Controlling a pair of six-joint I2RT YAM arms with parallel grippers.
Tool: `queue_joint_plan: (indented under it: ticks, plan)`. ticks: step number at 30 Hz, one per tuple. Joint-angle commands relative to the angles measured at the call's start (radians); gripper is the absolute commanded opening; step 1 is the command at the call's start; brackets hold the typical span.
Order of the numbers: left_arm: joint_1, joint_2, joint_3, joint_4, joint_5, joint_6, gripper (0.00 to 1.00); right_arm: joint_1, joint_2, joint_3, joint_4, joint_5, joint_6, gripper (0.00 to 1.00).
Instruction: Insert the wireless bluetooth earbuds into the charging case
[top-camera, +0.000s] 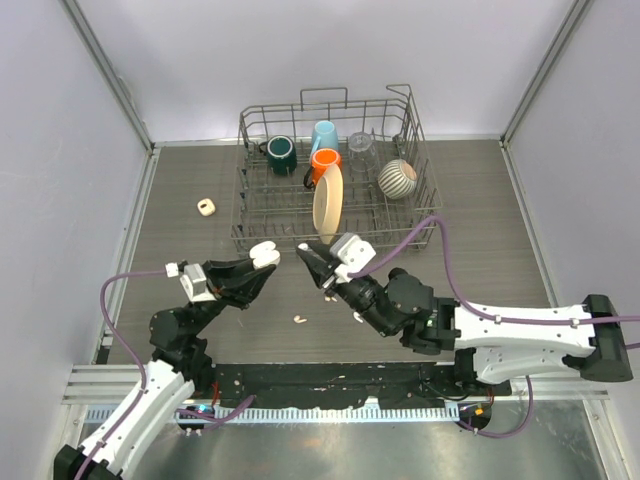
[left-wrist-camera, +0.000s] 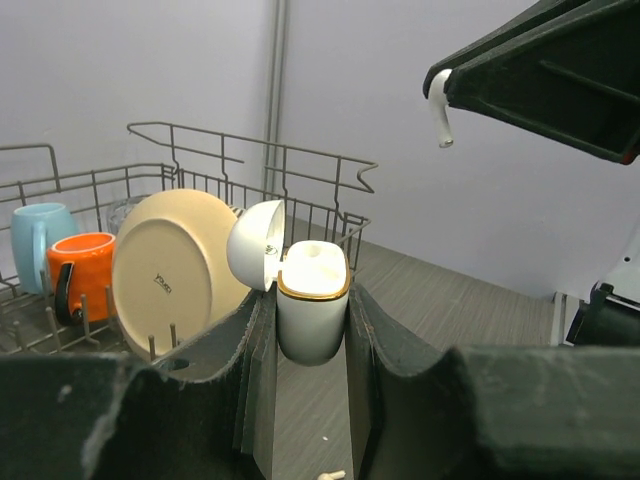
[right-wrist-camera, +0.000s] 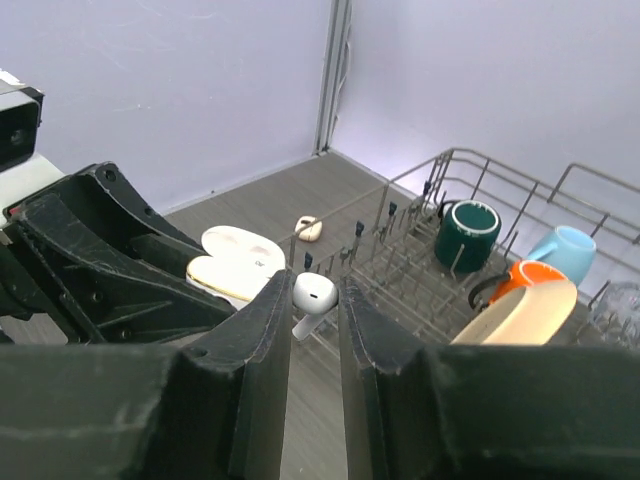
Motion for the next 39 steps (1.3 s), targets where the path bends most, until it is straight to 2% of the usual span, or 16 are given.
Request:
queue_joint_plan:
  ticks: [1, 8, 15, 23, 32, 39]
  plan:
    - [0.005, 0.013, 0.046, 0.080, 0.027, -0.012, 0.00, 0.024, 0.051, 0.011, 0.242, 0.028, -0.133, 0.01]
    - [0.003, 0.014, 0.061, 0.090, 0.096, -0.018, 0.00, 0.022, 0.108, 0.013, 0.316, -0.007, -0.107, 0.01]
    - [0.005, 0.019, 0.081, 0.100, 0.107, -0.019, 0.00, 0.022, 0.133, 0.030, 0.282, -0.083, -0.046, 0.01]
    - [0.005, 0.034, 0.072, 0.155, 0.125, -0.047, 0.00, 0.022, 0.167, 0.034, 0.270, -0.129, -0.050, 0.01]
    - [0.005, 0.024, 0.064, 0.169, 0.157, -0.053, 0.00, 0.019, 0.194, 0.056, 0.247, -0.113, -0.072, 0.01]
    - [0.005, 0.008, 0.047, 0.196, 0.121, -0.058, 0.00, 0.016, 0.185, 0.047, 0.243, -0.096, -0.113, 0.01]
